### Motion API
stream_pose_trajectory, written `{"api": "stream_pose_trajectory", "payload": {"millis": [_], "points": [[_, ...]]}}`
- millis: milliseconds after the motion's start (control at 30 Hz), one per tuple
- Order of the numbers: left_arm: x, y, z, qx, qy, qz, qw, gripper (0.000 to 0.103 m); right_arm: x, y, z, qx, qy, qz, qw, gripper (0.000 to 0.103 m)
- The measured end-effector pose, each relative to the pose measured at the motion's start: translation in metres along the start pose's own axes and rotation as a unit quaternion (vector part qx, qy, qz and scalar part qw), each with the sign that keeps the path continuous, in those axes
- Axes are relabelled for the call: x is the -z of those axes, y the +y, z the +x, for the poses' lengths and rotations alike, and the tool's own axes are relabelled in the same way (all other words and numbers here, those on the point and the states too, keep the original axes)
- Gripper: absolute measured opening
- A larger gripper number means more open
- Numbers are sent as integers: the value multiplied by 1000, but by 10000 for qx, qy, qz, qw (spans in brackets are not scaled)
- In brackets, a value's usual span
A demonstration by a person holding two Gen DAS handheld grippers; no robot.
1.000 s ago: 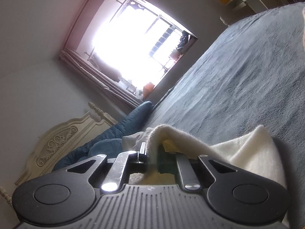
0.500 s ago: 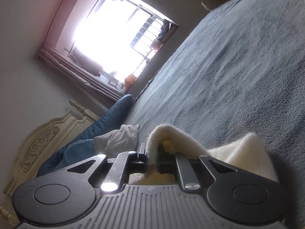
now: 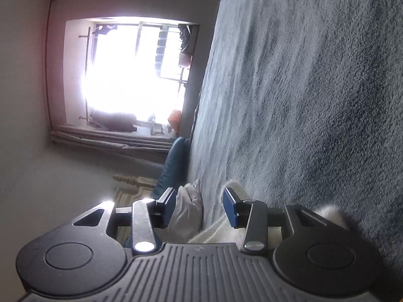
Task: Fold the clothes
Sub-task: 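Open both grippers and release the folded fleece onto the bed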
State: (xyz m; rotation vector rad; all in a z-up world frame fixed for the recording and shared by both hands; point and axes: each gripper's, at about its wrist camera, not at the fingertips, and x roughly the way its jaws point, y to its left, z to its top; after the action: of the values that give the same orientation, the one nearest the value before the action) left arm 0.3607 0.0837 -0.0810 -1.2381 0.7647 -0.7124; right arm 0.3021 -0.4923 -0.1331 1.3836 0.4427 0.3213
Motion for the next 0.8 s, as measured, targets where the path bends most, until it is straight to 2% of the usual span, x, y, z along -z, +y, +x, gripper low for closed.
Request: {"api": "stream_pose_trajectory", "payload": {"millis": [133,267,367,467,600,800], "points": [[-4,-4,-16,-76,-522,-6,9986,42,-3,-5,2,-12,-74,67,9999,46],[-2,-16,-34,-191,-784,95,9967,44,0,5,-9,81,-311,-149,9994,49],[9,-35,-56,-290,-874,466,9947,46,4,16,-27,153,-441,-337,9983,49],[22,-55,-83,-563,-936,955,9894,50,13,33,-56,248,-435,-656,9966,49],[48,-73,-120,-1032,-792,1662,9775,52,37,61,-107,684,-430,-1356,9875,50],[106,-66,-142,-1580,-104,2359,9588,52,96,81,-158,1698,45,-2429,9551,50]]}}
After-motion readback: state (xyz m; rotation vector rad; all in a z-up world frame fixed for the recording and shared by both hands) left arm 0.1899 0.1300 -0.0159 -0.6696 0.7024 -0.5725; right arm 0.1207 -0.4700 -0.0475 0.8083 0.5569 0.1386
